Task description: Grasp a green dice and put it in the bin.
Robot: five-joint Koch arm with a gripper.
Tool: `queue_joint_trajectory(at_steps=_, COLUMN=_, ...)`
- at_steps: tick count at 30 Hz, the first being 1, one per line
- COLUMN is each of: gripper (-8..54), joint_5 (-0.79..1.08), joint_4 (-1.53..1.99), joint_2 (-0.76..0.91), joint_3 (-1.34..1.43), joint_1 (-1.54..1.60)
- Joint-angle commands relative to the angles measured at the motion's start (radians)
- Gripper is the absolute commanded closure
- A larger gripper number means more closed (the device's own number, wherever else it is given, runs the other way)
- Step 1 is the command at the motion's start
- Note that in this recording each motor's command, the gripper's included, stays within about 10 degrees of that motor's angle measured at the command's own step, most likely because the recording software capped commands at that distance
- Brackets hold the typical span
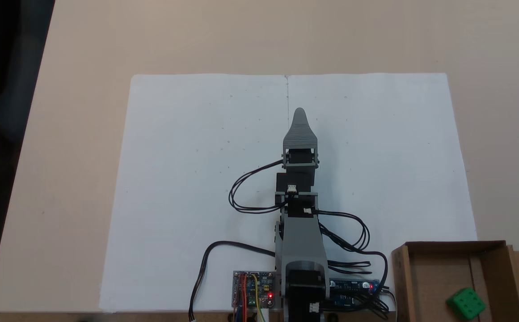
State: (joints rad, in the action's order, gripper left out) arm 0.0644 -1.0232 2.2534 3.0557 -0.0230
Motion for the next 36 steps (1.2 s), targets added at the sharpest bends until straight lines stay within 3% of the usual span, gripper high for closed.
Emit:
queue_joint_trajectory(at_steps=1, gripper=0.1, joint_5=0.1, joint_4=-0.171, joint_2=0.117, joint_3=0.071, joint_1=-0.023)
queue_joint_trajectory(at_steps=36, gripper=-0.1, joint_5=0.097, joint_4=-0.66, joint_2=0.115, joint_3=0.071, joint_1=-0.009)
